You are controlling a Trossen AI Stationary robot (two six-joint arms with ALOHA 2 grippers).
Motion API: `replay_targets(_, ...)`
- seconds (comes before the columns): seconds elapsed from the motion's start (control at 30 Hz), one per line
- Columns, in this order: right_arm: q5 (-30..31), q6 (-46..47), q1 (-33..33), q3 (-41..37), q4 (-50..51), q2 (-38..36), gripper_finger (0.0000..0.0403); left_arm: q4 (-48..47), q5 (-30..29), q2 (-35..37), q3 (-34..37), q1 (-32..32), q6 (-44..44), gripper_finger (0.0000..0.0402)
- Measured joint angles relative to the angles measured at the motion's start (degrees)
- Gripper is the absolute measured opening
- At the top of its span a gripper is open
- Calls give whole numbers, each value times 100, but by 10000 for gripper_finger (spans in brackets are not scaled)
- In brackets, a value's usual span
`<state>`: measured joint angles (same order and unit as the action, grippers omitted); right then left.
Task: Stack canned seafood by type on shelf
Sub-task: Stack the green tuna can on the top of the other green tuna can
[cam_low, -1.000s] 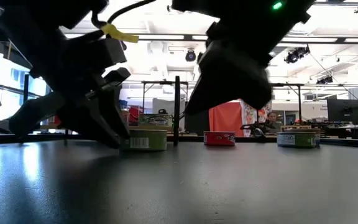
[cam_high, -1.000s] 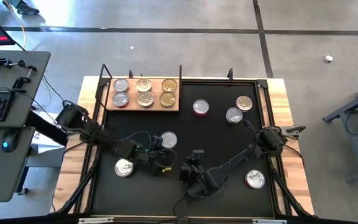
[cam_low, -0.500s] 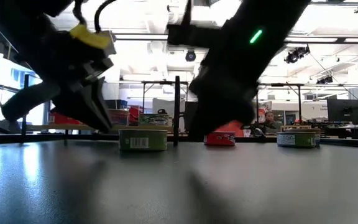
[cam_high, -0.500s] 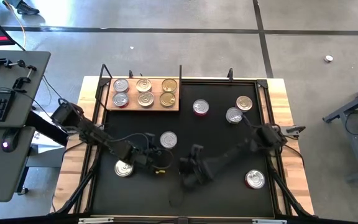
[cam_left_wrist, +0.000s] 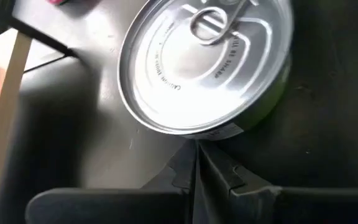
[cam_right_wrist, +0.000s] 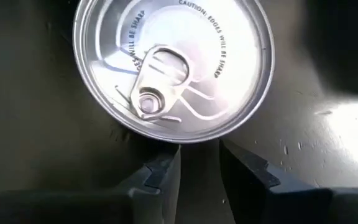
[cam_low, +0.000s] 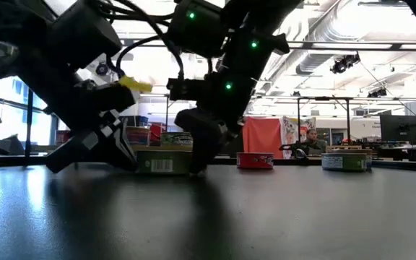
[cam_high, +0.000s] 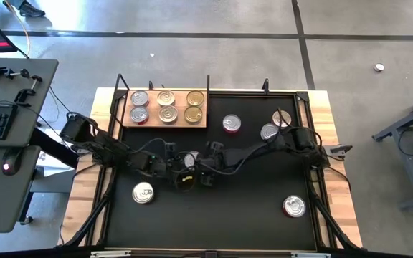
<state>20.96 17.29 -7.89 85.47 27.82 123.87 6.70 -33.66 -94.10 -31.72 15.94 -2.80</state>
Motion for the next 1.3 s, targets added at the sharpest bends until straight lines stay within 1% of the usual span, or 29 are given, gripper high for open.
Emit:
replay_targets(0.13, 8, -234, -60, 7, -76, 5, 105, 173, 61, 1, 50, 108, -132, 9)
replay_targets(0.27, -7, 49, -288, 149, 142, 21, 105, 105, 167, 64, 39, 417, 70, 9)
replay_targets(0.4, -192, 384, -642, 398, 287, 26, 105, -4, 293, 228, 19, 812, 507, 9)
replay_targets(0.5, -433, 643, -846, 545, 381, 24, 105, -34, 245, 410, 16, 1142, 890, 9)
replay_targets(0.63, -979, 1166, -998, 743, 377, 15, 105, -101, 339, 717, 8, 1516, 1435, 9)
replay_targets(0.87, -1321, 1640, -903, 822, 435, 15, 105, -285, 648, 1135, 6, 1798, 2376, 9)
replay_targets(1.0, -2021, 1761, -772, 839, 463, 15, 105, -368, 1003, 1283, -4, 1867, 3026, 9)
replay_targets(1.1, -2232, 1666, -707, 839, 522, 15, 105, -424, 1084, 1317, -3, 1972, 3070, 9)
replay_targets(1.3, -2253, 1382, -703, 837, 589, 13, 105, -562, 881, 1323, 3, 2088, 3111, 9)
